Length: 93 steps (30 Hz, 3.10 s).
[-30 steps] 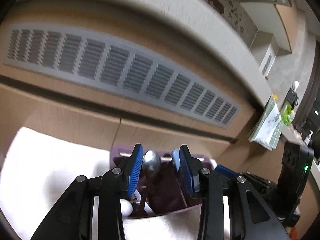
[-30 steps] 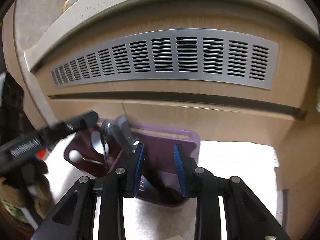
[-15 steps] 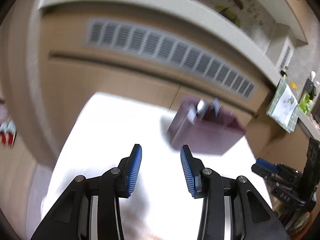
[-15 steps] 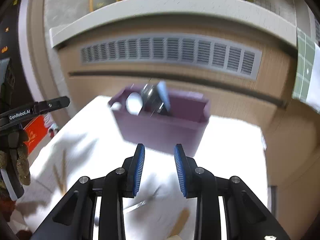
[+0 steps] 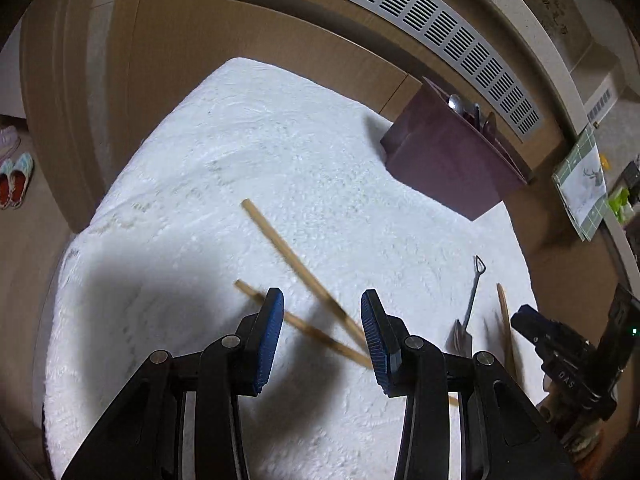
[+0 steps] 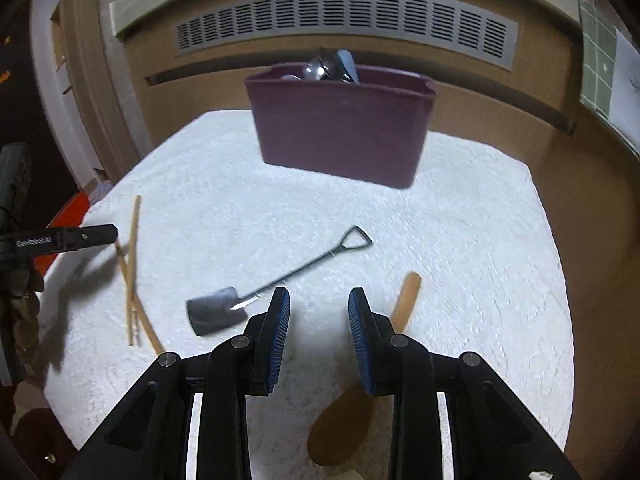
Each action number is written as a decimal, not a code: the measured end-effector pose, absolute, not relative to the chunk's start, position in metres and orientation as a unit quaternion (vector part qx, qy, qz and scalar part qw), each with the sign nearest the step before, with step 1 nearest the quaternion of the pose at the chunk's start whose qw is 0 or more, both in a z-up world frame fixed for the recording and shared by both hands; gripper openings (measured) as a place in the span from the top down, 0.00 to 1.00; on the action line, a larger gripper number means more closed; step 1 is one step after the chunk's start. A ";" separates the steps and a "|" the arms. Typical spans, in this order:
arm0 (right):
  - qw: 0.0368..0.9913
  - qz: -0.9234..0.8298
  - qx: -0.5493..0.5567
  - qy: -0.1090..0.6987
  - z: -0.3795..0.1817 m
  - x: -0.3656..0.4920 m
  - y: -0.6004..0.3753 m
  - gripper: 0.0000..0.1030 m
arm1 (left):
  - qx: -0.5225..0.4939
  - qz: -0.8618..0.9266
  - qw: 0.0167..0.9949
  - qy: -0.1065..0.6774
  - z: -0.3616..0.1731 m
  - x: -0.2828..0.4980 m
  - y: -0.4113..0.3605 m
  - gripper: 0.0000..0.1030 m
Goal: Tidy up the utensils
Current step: 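Grasp the wooden spoon handle with right tool while left tool approaches the chopsticks, then close the left tool on a bamboo chopstick while right tool holds wooden spoon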
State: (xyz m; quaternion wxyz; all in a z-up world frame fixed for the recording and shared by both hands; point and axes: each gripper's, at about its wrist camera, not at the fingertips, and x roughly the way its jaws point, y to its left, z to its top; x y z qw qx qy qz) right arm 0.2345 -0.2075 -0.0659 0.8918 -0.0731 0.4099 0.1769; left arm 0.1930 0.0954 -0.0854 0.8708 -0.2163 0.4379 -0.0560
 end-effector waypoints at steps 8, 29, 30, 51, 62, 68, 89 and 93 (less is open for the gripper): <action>0.894 0.160 -0.048 0.416 -0.073 0.234 -0.229 0.72 | -0.192 -0.043 0.872 0.447 -0.094 0.236 0.071 0.60; 0.885 0.132 -0.051 0.443 -0.087 0.232 -0.243 0.72 | -0.090 -0.103 0.884 0.448 -0.077 0.199 0.022 0.60; 0.885 0.128 -0.047 0.446 -0.088 0.237 -0.243 0.72 | -0.099 -0.097 0.882 0.451 -0.076 0.193 0.029 0.60; 0.901 0.134 -0.076 0.405 -0.085 0.246 -0.232 0.90 | -0.092 -0.033 0.886 0.453 -0.093 0.237 0.034 0.60; 0.900 0.132 -0.076 0.407 -0.091 0.249 -0.231 0.90 | -0.009 -0.047 0.889 0.456 -0.093 0.249 -0.001 0.60; 0.902 0.132 -0.069 0.404 -0.090 0.247 -0.233 0.90 | 0.041 -0.046 0.887 0.457 -0.088 0.224 0.020 0.58; 0.905 0.110 -0.063 0.407 -0.090 0.244 -0.242 0.88 | 0.006 -0.056 0.882 0.468 -0.089 0.260 0.002 0.60; 0.890 0.128 -0.049 0.435 -0.095 0.255 -0.242 0.85 | 0.008 -0.061 0.876 0.479 -0.087 0.254 0.010 0.70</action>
